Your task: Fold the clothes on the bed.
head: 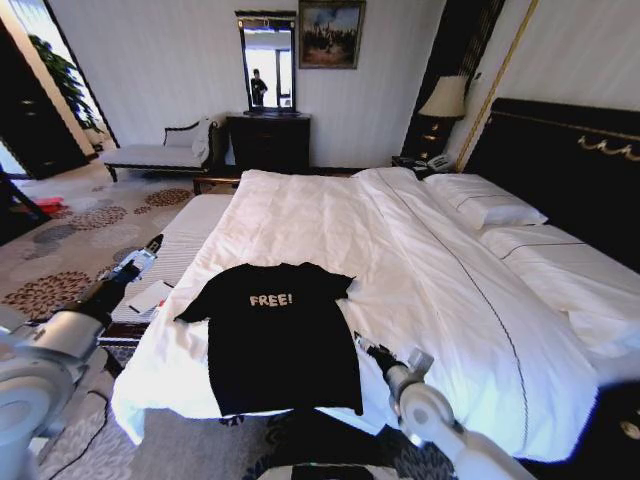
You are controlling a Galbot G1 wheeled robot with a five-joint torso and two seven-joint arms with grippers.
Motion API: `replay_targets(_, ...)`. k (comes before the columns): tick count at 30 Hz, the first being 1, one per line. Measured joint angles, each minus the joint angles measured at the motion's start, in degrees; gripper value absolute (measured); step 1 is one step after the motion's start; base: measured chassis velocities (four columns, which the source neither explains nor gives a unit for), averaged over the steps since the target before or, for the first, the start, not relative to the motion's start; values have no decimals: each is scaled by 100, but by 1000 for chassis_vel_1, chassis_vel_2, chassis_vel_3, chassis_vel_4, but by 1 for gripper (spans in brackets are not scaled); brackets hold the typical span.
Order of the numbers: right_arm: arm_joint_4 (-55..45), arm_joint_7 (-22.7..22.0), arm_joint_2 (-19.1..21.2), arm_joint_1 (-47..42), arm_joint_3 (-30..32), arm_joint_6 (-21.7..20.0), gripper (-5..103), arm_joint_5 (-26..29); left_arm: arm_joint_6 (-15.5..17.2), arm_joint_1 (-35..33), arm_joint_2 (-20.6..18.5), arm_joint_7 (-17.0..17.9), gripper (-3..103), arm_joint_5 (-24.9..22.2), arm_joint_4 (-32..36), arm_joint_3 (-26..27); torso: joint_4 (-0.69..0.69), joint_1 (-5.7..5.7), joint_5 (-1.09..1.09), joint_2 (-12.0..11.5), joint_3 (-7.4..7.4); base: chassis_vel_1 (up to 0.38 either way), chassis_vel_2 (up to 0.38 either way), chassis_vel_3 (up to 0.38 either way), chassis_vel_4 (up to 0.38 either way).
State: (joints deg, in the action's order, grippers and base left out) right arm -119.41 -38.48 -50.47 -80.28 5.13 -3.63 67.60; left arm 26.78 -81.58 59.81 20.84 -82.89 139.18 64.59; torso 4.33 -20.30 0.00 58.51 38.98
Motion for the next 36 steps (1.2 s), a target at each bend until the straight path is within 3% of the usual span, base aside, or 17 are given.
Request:
replay_targets(9, -118, -8, -144, -422, -248, 81, 100, -139, 57, 136, 0, 109, 100, 207, -72, -277, -1, 0, 0, 0, 0, 0, 0, 0, 0)
replay_targets(20, 3, 109, -300, -558, -454, 166, 98, -361, 65, 1, 1, 147, 100, 233, 19, -176, -1, 0, 0, 0, 0, 0, 0, 0, 0)
replay_targets(25, -81, 115, -332, -684, -524, 171, 83, -456, 69, -22, -18, 158, 100, 211, 37, -100, 0, 0, 0, 0, 0, 0, 0, 0, 0)
replay_targets(26, -84, 120, -349, -740, -541, 173, 71, -517, 70, -28, -9, 162, 100, 209, 41, -98, 0, 0, 0, 0, 0, 0, 0, 0, 0)
replay_targets(28, -84, 125, -355, -762, -543, 175, 71, -543, 71, -32, 1, 163, 100, 212, 42, -102, 0, 0, 0, 0, 0, 0, 0, 0, 0)
replay_targets(32, -83, 189, -366, -885, -530, 215, 50, -664, 72, -52, 52, 170, 100, 257, 47, -147, 0, 0, 0, -1, 0, 0, 0, 0, 0)
replay_targets(34, -77, 208, -364, -911, -526, 230, 50, -691, 72, -55, 58, 173, 100, 261, 50, -149, 0, 0, 0, -1, 0, 0, 0, 0, 0)
replay_targets(35, -61, 228, -362, -935, -524, 249, 39, -723, 72, -56, 59, 178, 100, 262, 52, -149, 0, 0, 0, -1, 0, 0, 0, 0, 0)
replay_targets(36, -50, 233, -362, -943, -524, 255, 39, -737, 72, -57, 59, 179, 100, 262, 53, -149, 0, 0, 0, -1, 0, 0, 0, 0, 0)
